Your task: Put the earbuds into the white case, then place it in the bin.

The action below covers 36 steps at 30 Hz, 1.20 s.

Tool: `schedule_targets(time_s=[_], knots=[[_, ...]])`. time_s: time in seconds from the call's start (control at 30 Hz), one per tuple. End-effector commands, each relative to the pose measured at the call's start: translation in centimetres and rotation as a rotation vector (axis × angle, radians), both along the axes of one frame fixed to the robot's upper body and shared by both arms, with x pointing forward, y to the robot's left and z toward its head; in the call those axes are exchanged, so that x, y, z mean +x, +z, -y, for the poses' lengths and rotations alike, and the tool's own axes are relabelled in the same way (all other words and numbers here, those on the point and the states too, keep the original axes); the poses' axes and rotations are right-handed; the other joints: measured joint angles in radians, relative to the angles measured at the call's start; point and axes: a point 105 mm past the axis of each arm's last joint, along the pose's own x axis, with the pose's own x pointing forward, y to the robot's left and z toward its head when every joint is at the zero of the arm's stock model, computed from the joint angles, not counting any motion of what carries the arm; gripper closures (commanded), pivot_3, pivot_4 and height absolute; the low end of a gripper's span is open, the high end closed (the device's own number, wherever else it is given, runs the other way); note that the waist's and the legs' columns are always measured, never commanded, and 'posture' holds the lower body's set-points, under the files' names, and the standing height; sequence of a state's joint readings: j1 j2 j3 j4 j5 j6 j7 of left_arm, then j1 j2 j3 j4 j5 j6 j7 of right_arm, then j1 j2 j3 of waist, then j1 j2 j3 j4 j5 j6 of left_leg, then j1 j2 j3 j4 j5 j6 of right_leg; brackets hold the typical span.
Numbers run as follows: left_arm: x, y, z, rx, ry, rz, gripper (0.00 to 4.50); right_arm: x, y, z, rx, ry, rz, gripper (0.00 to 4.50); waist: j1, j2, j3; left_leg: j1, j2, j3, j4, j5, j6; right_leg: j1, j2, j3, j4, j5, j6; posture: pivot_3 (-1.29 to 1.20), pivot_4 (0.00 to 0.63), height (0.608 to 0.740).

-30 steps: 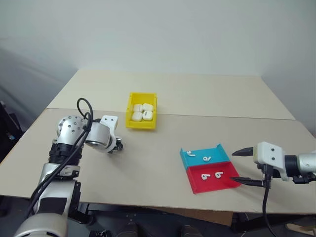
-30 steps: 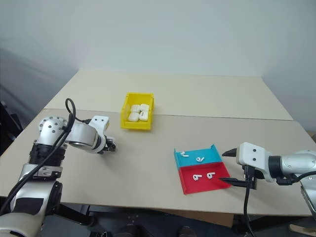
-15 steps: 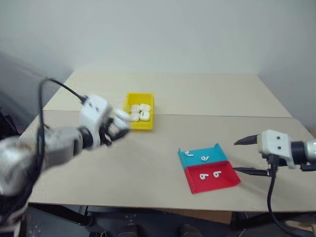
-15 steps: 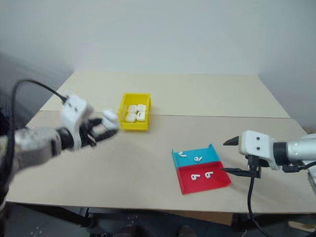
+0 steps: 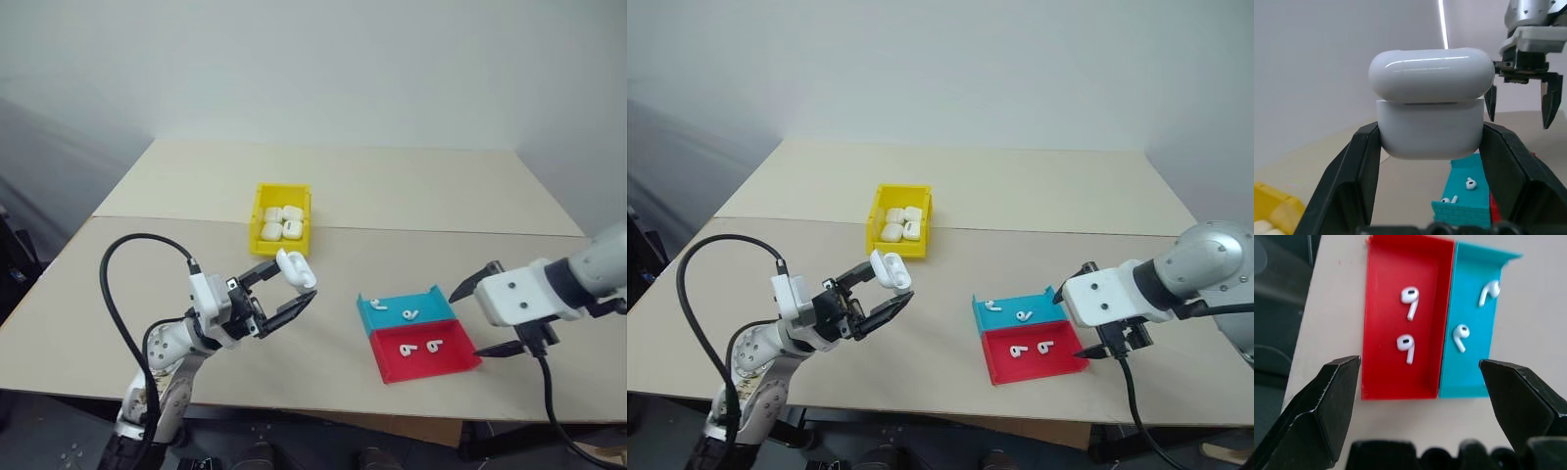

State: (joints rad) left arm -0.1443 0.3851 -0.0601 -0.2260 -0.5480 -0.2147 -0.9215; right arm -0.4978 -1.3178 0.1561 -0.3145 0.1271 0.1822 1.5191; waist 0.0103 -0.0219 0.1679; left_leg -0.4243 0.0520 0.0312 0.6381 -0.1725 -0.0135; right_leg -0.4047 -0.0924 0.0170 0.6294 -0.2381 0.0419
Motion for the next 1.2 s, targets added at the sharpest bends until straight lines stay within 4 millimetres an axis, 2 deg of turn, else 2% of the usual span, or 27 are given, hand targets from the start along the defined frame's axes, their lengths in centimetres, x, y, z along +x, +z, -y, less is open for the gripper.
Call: schedule_targets(time_s=[0.03, 0.1, 0.4, 0.5, 0.57, 1.2], knots=[[-0.9, 0.4, 0.0, -0.010, -0.048, 0.069, 1.76, 0.1, -0.3, -0.2, -0.065, 0.037, 0.018, 0.40, 0.000, 0.000, 0.000, 0.000, 0.000, 0.000, 0.000, 0.000, 0.000, 0.000, 0.000, 0.000, 0.000, 0.001, 0.001, 0.00, 0.150, 0.740], [-1.3, 0.2, -0.1, -0.011, -0.075, 0.072, 1.76, 0.2, -0.9, -0.7, -0.091, 0.078, 0.042, 0.92, 0.000, 0.000, 0.000, 0.000, 0.000, 0.000, 0.000, 0.000, 0.000, 0.000, 0.000, 0.000, 0.000, 0.002, 0.003, 0.00, 0.150, 0.740], [-2.3, -0.4, -0.6, -0.006, -0.117, 0.067, 1.76, 1.3, -2.9, -2.1, -0.175, 0.136, 0.028, 0.92, -0.005, 0.001, -0.001, 0.001, 0.001, 0.000, 0.001, 0.000, 0.000, 0.000, 0.000, 0.000, 0.001, -0.002, 0.007, 0.00, 0.150, 0.740], [-2.6, -0.6, -0.4, -0.003, -0.124, 0.073, 1.76, 1.5, -4.0, -2.2, -0.198, 0.143, 0.016, 1.55, -0.005, 0.001, -0.001, 0.001, 0.000, 0.000, 0.001, 0.000, 0.000, 0.000, 0.000, 0.000, 0.001, -0.001, 0.007, 0.00, 0.150, 0.740], [-2.8, -0.4, -0.3, -0.005, -0.122, 0.078, 1.76, 1.6, -4.3, -2.5, -0.195, 0.148, 0.009, 2.20, -0.003, 0.001, -0.001, 0.000, 0.000, 0.000, 0.001, 0.000, 0.001, 0.000, 0.000, 0.000, 0.001, 0.001, 0.005, 0.00, 0.150, 0.740], [-2.9, -0.3, 0.0, 0.022, -0.104, 0.094, 1.76, 2.7, -6.5, -2.5, -0.230, 0.096, -0.024, 2.20, -0.003, 0.001, -0.001, 0.001, 0.000, 0.000, 0.001, 0.000, 0.001, 0.000, 0.000, 0.000, 0.002, 0.002, 0.003, 0.00, 0.150, 0.740]])
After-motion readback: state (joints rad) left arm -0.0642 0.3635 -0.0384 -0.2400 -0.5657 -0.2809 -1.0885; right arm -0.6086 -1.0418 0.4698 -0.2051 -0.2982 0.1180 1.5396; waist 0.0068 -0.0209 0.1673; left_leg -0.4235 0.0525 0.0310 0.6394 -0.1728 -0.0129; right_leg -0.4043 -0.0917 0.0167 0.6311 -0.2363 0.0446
